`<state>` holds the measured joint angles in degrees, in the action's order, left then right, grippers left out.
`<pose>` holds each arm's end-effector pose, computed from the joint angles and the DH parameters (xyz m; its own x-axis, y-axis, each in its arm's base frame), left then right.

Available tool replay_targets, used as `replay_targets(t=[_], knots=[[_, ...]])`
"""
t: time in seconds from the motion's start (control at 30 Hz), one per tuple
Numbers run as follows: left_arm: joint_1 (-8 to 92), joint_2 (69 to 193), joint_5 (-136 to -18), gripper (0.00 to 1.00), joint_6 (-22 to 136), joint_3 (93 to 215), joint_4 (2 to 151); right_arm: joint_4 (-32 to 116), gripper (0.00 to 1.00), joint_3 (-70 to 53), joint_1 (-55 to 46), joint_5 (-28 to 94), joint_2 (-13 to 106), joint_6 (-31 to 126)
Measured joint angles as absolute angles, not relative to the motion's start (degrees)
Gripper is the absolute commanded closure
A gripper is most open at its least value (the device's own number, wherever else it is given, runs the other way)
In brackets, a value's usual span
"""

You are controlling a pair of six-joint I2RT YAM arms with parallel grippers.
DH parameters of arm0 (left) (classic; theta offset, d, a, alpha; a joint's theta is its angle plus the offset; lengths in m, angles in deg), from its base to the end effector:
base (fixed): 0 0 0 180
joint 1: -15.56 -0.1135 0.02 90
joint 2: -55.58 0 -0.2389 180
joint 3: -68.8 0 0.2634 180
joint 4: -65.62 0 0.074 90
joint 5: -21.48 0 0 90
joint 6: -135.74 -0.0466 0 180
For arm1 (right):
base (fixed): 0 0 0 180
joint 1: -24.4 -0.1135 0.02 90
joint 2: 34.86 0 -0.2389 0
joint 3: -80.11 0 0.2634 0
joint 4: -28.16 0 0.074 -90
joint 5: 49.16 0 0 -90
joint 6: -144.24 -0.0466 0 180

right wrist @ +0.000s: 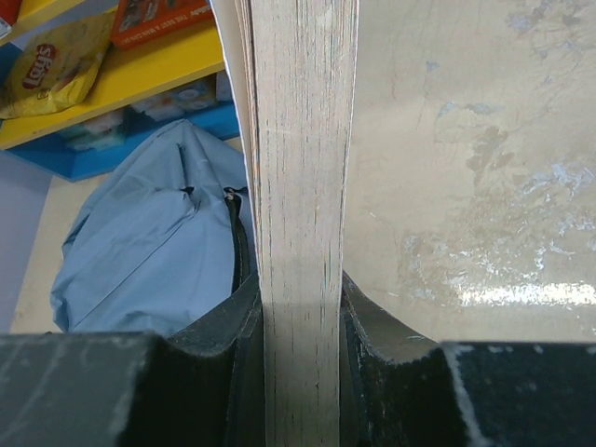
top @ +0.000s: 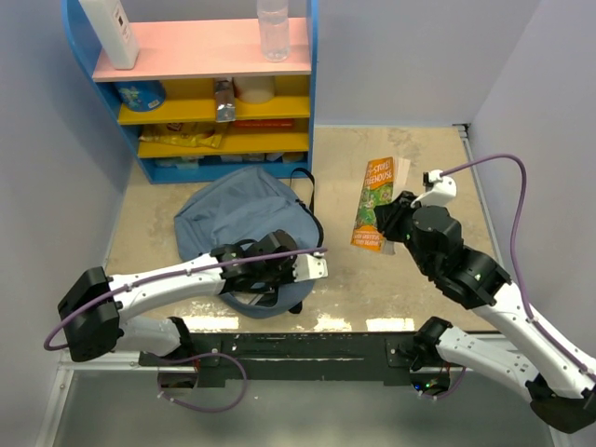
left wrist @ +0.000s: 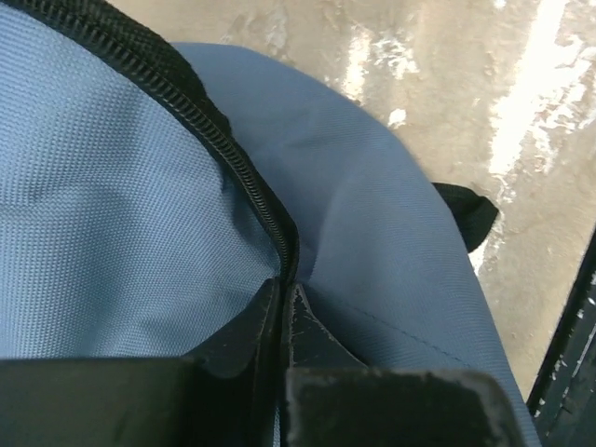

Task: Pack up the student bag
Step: Place the book in the student bag.

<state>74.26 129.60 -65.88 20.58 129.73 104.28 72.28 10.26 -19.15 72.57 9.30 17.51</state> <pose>0.1501 -0.2428 0.1888 -0.0127 0.8384 -0.5450 0.9326 0.2065 0.2959 0.1573 0.1158 0.3582 -0.3178 0.3997 -0.8598 -0.0428 0.8998 0.4341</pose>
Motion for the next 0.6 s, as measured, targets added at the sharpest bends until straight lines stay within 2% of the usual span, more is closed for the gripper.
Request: replay_targets(t=[0.2,0.33,0.6], knots=[[74.04,129.56,-61.25,1.00,18.52,134.39,105.07,72.39,1.00,11.79,-19.15,71.28,9.23,16.75],[70.78,129.38,-60.20,1.00,17.25,142.43,107.78,72.59,1.00,13.60,-19.15,69.77,8.47,15.41],[63.55,126.12,-61.64,1.00,15.51,155.90,115.47,63.65,1.00,23.55,-19.11,56.28,8.82,8.35]])
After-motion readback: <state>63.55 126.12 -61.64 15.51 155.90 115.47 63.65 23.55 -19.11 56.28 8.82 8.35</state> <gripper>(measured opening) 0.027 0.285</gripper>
